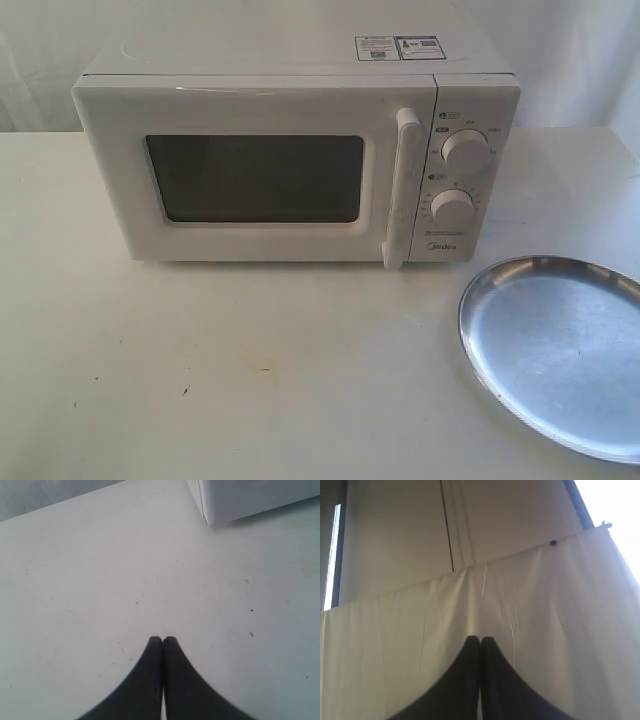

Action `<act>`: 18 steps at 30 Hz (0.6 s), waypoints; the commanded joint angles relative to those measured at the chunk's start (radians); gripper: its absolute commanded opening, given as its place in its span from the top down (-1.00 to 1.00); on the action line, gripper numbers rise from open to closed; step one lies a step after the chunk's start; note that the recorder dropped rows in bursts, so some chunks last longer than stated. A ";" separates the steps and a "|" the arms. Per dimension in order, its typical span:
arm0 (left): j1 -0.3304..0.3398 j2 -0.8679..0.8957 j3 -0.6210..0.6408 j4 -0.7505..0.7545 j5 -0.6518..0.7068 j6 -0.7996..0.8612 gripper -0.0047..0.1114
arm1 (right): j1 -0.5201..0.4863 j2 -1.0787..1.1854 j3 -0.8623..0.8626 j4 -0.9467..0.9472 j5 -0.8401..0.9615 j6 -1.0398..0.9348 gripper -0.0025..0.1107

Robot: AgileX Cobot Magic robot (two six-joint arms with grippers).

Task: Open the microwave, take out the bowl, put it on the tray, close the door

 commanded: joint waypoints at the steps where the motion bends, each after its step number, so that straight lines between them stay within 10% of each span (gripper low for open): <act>1: -0.004 -0.002 -0.004 -0.004 0.001 -0.006 0.92 | -0.003 0.283 -0.158 -0.346 0.090 0.152 0.96; 7: -0.004 -0.002 -0.004 -0.004 0.001 -0.006 0.92 | -0.003 0.661 -0.171 -1.124 -0.260 0.385 0.96; 11: -0.004 -0.002 -0.004 -0.004 0.001 -0.006 0.92 | -0.003 0.878 -0.171 -1.110 -0.510 0.229 0.96; 18: -0.004 -0.002 -0.004 -0.004 0.001 -0.006 0.92 | -0.003 1.127 -0.171 -1.014 -0.199 0.165 0.96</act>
